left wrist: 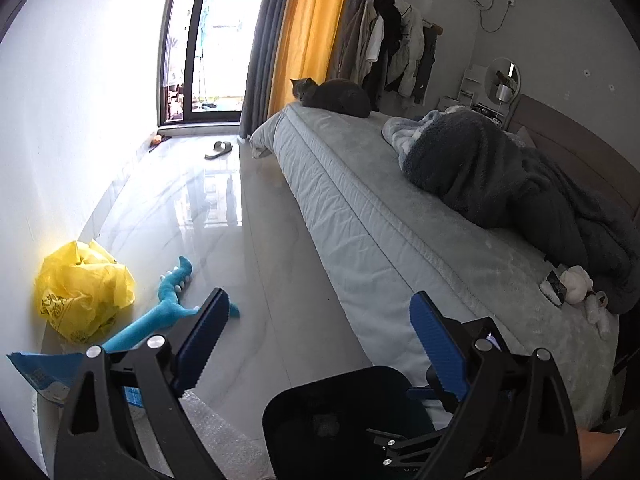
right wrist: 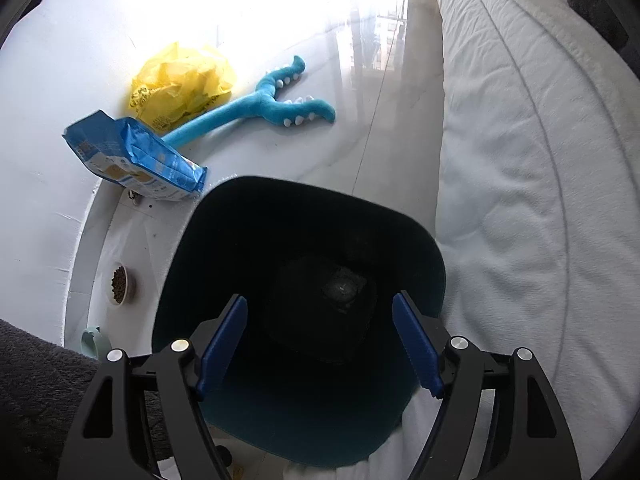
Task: Collect trash
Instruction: 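Move the left tool back over the bed toward the black tissue pack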
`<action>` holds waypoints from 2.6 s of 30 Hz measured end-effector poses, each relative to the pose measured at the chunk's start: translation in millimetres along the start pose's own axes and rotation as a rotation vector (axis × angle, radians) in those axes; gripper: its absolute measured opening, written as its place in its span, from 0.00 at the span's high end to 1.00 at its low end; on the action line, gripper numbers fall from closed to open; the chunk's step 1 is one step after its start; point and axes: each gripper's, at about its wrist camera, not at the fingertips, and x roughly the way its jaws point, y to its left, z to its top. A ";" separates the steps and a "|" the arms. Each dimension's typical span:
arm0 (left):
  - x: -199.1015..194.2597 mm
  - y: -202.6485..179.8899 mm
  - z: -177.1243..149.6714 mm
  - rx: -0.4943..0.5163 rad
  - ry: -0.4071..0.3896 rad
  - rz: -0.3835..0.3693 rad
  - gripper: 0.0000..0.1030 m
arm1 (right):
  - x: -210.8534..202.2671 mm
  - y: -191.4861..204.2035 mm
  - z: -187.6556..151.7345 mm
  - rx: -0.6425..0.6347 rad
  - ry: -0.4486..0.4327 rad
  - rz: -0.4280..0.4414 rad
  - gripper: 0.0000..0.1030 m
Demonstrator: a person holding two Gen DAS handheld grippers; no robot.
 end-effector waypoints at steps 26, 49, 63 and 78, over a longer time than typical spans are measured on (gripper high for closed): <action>-14.6 -102.7 37.9 0.076 -0.154 -0.010 0.07 | -143.0 -46.9 -40.5 -0.033 -0.392 0.014 0.21; 13.6 -194.8 31.1 0.097 -0.098 -0.130 0.06 | -194.5 -133.3 -100.9 0.074 -0.477 -0.129 0.20; 35.4 -237.6 21.4 0.091 -0.031 -0.195 0.06 | -228.3 -197.3 -148.0 0.208 -0.529 -0.210 0.20; 76.9 -307.1 -6.3 0.162 0.081 -0.219 0.06 | -251.0 -259.9 -192.8 0.356 -0.573 -0.260 0.20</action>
